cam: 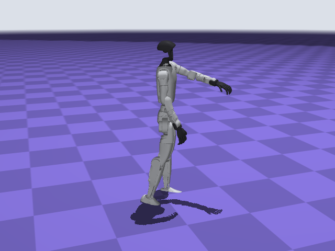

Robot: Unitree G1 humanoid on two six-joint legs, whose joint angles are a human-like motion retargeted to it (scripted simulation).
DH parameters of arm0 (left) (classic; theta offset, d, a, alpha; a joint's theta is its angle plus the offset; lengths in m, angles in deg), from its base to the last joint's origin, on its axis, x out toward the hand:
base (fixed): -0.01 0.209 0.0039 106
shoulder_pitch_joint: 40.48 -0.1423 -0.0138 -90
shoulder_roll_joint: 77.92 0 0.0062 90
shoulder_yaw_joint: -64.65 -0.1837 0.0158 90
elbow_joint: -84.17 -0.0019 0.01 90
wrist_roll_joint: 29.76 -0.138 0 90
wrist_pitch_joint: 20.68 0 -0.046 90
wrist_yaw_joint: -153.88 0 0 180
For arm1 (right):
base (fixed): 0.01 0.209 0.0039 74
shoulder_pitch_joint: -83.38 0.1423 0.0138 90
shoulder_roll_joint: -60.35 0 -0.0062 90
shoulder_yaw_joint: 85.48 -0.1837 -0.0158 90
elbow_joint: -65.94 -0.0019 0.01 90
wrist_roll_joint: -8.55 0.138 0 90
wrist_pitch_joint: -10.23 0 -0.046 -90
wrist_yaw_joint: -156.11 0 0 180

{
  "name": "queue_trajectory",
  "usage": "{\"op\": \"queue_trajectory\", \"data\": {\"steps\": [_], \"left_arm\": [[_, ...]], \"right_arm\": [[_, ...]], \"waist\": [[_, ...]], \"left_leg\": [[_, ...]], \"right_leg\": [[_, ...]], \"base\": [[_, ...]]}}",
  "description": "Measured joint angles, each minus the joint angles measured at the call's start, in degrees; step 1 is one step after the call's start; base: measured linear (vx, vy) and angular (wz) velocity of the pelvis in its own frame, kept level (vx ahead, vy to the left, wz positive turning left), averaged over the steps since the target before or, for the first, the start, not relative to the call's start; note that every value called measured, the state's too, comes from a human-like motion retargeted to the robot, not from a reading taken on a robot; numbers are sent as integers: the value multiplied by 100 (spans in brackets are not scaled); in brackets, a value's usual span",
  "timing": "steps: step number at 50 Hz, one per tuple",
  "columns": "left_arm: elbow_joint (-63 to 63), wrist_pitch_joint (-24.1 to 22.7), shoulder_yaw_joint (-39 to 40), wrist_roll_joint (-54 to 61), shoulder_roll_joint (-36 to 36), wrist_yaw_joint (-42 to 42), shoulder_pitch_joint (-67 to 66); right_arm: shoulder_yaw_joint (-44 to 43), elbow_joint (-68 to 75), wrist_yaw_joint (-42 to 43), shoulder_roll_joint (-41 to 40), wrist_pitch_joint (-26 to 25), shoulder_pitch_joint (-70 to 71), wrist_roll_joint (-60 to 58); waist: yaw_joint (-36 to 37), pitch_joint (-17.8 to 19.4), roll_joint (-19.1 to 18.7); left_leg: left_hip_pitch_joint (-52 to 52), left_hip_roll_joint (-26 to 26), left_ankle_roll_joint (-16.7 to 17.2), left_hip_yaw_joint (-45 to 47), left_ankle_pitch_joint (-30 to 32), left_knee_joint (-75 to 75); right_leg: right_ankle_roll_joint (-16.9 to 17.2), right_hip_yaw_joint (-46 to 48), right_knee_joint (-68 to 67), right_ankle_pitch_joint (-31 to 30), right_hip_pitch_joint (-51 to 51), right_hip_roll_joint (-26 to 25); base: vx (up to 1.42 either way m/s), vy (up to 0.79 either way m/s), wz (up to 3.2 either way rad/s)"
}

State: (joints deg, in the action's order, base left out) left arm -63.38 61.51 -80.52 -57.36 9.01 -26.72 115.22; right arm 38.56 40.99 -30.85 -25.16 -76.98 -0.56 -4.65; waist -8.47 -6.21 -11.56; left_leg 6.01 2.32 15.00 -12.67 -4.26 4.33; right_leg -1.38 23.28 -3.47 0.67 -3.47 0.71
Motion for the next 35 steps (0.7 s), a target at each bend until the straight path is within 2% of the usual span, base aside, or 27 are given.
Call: {"op": "queue_trajectory", "data": {"steps": [17, 35], "left_arm": [[992, -58, 331, -1, -821, 111, -997], [2503, -161, 1019, 232, -1320, 192, -2709]], "right_arm": [[-398, -181, 113, 0, -85, -282, 80], [-877, -114, 429, -155, -138, -490, 105]], "waist": [[297, -88, 83], [620, -77, 221]], "left_leg": [[125, -39, 0, -104, 39, -4], [295, -88, 0, -229, 113, -6]], "right_leg": [[-48, 147, -9, 49, 22, -35], [-141, 310, -21, 21, 73, -81]], "base": [[0, 0, 0], [-1, -1, 15]]}}
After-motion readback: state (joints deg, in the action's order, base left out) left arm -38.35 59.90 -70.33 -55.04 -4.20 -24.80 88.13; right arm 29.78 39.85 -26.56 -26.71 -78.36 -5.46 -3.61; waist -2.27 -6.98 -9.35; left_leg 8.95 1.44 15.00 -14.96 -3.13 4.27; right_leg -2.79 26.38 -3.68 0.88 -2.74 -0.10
